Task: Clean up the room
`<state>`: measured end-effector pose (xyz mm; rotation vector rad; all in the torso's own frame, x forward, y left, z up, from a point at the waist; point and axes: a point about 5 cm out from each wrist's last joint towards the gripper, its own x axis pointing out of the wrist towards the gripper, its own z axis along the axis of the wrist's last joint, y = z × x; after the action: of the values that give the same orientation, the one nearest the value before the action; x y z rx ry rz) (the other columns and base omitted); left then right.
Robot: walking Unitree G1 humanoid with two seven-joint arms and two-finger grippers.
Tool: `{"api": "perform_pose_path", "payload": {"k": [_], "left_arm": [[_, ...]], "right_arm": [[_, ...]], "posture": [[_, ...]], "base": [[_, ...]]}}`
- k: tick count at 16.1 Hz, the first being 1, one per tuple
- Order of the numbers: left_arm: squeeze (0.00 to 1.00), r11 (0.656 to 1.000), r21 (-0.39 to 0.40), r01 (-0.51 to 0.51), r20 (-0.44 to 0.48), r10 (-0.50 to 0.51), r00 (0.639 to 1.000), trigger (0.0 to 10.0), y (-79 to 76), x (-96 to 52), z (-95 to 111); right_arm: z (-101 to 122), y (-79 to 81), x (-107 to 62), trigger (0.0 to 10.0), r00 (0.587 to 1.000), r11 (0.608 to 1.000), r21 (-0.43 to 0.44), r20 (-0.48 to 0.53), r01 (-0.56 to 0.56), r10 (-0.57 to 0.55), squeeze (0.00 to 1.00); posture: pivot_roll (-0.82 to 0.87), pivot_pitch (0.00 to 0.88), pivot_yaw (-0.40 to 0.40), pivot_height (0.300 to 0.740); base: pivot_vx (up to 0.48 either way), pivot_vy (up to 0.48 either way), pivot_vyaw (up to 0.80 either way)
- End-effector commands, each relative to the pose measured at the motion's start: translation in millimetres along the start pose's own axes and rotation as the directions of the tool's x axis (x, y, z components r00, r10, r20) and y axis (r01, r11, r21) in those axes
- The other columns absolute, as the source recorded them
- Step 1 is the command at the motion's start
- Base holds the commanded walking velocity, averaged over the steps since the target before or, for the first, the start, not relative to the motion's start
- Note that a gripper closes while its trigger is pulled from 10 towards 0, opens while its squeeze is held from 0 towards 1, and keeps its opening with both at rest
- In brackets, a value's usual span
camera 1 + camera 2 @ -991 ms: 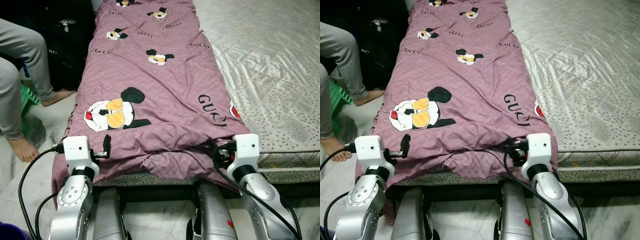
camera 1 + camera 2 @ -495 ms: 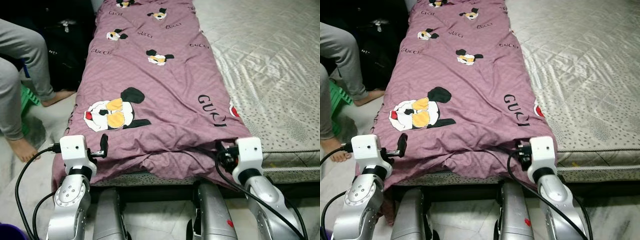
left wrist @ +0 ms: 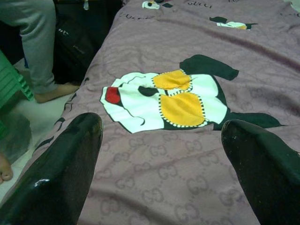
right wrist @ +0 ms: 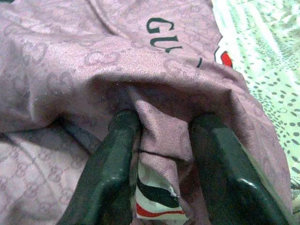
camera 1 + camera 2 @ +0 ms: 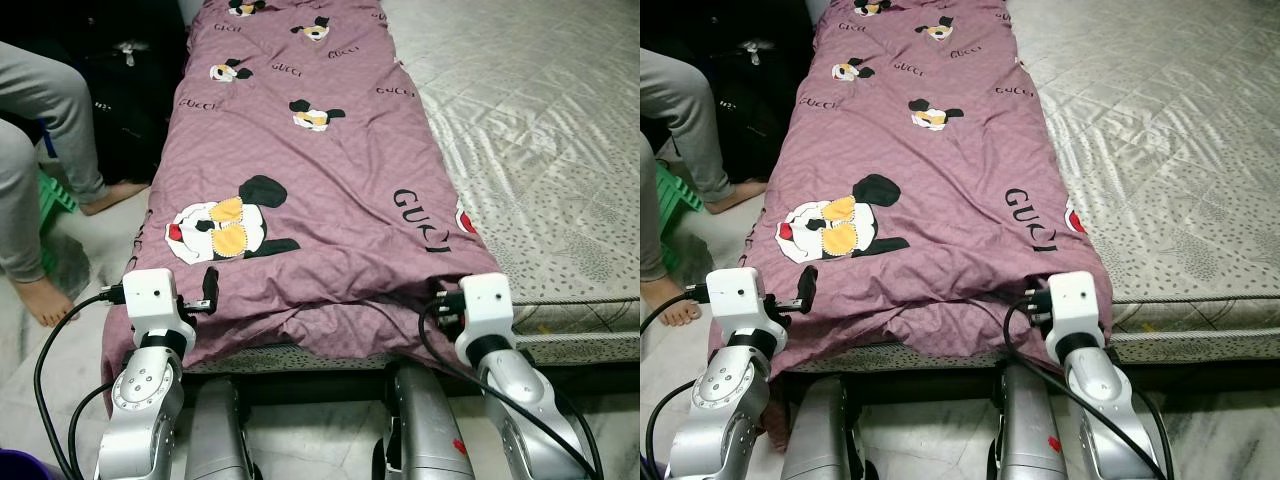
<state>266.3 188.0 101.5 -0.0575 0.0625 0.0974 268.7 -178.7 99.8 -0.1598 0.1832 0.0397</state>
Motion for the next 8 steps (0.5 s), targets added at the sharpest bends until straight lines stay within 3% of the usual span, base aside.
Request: {"api": "perform_pose_path", "payload": {"k": [1,4,6,8], "left_arm": [[0.00,1.000,0.014,-0.015,-0.010,0.015,1.000,10.0,4.3,-0.1,-1.2],[0.00,1.000,0.013,-0.015,-0.005,0.015,1.000,10.0,3.5,1.1,-0.6],[0.00,1.000,0.014,-0.019,-0.008,0.019,1.000,10.0,5.0,1.7,-1.4],[0.00,1.000,0.016,-0.020,-0.009,0.020,1.000,10.0,5.3,2.0,-2.4]], "right_arm": [[-1.2,-7.9,1.6,0.0,0.997,0.997,0.014,-0.003,0.071,-0.071,0.00],[-1.7,-15.6,3.4,0.0,0.992,0.992,0.028,-0.003,0.127,-0.127,0.00],[-1.7,-19.1,3.0,0.0,0.991,0.986,0.095,0.011,0.134,-0.136,0.00],[-6.3,-23.3,0.1,0.0,0.991,0.987,0.088,0.002,0.133,-0.133,0.00]], "posture": [[0.01,0.112,0.067,0.522],[0.02,0.108,0.066,0.522],[0.02,0.105,0.063,0.522],[0.01,0.104,0.060,0.522]], "base": [[0.000,0.000,0.00],[0.000,0.000,0.00],[0.000,0.000,0.00],[0.000,0.000,0.00]]}}
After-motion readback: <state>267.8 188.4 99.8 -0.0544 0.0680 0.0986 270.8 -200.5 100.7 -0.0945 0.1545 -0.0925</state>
